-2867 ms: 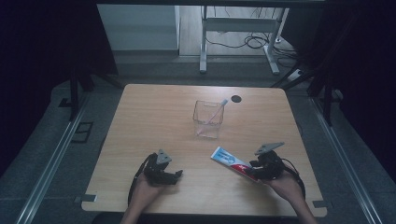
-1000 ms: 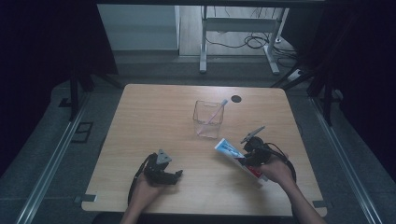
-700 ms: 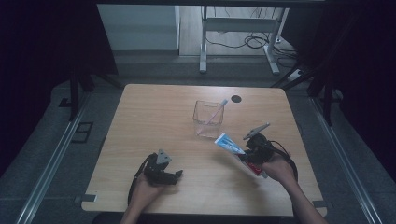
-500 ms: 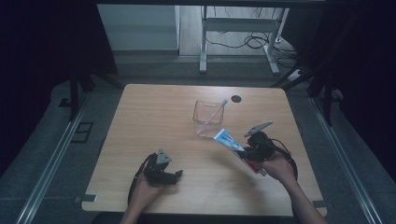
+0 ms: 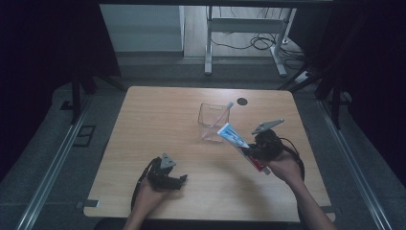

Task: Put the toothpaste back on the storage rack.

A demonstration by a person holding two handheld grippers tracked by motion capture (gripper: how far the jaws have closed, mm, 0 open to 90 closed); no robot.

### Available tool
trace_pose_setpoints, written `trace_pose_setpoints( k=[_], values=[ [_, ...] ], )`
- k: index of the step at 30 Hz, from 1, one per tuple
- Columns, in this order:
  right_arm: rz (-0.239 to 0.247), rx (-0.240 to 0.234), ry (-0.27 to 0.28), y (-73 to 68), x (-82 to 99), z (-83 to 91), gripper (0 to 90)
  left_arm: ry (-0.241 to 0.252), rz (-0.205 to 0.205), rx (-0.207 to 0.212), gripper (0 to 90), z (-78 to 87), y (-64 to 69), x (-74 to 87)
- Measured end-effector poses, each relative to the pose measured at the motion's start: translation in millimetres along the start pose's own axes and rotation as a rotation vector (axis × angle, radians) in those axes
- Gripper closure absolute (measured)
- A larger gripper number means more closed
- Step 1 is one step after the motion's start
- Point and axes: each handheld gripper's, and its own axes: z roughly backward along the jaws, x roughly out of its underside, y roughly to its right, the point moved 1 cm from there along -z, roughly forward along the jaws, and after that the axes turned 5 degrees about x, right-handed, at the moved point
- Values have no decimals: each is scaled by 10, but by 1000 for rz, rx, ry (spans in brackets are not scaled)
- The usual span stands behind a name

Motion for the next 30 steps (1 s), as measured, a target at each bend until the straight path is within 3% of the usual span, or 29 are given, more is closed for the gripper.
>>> trace_pose_setpoints(
  k=[20, 30],
  values=[
    [-20, 3, 122, 38, -280, 152, 751, 0, 0, 0, 162, 0, -1, 0],
    [-18, 11, 187, 43, -511, 168, 753, 0, 0, 0, 162, 0, 0, 0]
  ],
)
